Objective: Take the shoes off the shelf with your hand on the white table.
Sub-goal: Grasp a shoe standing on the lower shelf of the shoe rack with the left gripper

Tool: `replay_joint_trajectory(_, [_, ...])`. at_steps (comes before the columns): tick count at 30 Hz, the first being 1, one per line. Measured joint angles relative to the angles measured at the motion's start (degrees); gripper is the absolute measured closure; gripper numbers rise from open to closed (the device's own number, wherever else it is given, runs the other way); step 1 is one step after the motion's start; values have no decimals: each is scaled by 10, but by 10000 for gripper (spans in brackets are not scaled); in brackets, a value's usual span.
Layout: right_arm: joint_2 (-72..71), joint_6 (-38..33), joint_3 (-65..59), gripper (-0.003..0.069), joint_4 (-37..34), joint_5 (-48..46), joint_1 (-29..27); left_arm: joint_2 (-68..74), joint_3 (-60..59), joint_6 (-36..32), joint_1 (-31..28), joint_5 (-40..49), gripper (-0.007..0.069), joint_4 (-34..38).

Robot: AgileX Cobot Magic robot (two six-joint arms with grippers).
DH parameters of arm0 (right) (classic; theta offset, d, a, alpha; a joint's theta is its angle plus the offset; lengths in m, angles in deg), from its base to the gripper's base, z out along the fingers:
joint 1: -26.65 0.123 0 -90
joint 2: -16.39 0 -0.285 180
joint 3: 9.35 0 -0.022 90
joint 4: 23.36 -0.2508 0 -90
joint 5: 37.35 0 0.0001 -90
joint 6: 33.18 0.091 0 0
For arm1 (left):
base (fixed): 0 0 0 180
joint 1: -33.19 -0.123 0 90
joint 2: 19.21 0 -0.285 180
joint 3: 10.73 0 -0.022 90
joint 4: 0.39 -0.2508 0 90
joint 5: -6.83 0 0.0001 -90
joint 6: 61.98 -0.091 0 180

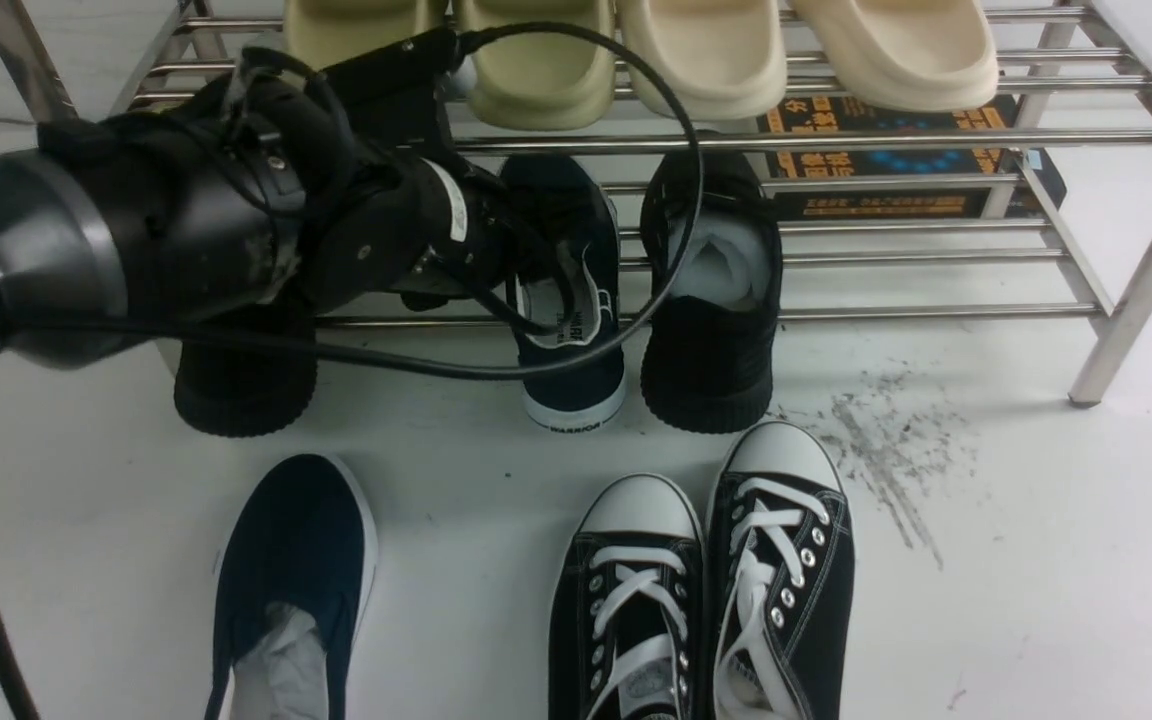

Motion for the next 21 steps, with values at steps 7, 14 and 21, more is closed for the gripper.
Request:
replay_joint_trajectory(7, [0, 0, 0, 421, 0, 0, 0, 40, 0, 0, 0, 11, 224, -34])
replay_joint_trajectory(14, [0, 0, 0, 421, 0, 0, 0, 82, 0, 0, 0, -34, 224, -80])
replay_joint_trajectory(21, [0, 0, 0, 421, 0, 0, 0, 99, 0, 0, 0, -67, 361, -89])
